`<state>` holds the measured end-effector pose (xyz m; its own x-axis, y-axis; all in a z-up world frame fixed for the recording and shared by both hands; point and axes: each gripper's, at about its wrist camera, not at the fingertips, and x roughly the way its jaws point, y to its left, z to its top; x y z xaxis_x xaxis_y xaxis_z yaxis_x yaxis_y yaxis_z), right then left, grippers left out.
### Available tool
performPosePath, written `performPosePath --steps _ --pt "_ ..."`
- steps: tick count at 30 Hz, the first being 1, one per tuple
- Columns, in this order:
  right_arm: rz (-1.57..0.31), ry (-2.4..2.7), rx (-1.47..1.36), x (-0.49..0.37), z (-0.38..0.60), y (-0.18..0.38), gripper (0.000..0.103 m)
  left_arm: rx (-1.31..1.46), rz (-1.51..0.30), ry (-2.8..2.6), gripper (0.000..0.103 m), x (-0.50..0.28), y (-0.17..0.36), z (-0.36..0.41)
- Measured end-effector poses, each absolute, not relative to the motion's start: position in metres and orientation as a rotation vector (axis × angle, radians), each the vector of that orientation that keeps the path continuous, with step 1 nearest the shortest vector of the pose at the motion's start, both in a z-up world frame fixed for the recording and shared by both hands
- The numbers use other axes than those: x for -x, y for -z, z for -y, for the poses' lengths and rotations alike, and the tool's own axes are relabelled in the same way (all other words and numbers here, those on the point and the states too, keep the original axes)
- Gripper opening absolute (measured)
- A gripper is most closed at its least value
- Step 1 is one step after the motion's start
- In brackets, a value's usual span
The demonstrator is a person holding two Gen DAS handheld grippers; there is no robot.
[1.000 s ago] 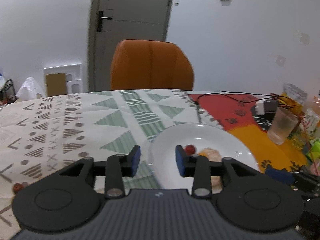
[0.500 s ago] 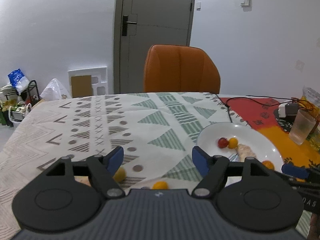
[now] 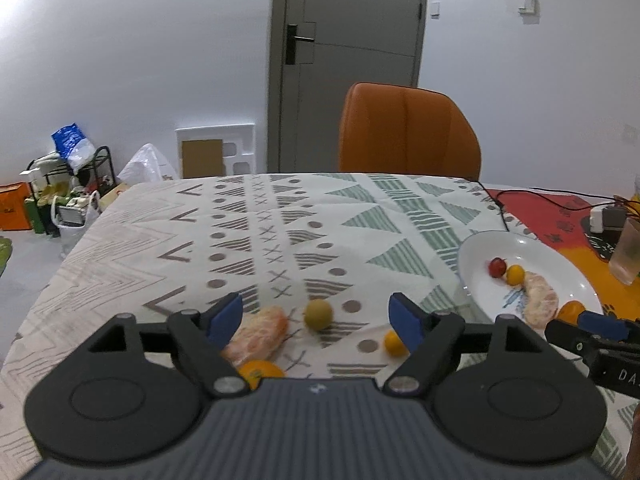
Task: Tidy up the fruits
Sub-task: 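Return both tools to the fruit pile and grasp another orange with the left tool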
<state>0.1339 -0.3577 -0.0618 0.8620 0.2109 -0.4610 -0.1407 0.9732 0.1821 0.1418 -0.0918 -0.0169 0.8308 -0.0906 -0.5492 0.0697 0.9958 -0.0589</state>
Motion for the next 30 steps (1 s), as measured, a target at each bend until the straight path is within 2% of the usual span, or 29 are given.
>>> performPosePath --steps 12,30 --pt "-0.504 -0.245 -0.105 -0.135 0.330 0.064 0.080 0.083 -0.623 0.015 0.080 -0.127 0.036 0.061" --pt "-0.525 -0.309 -0.053 -0.135 0.296 0.067 0.081 0.137 -0.663 0.018 0.077 -0.129 0.063 0.049"
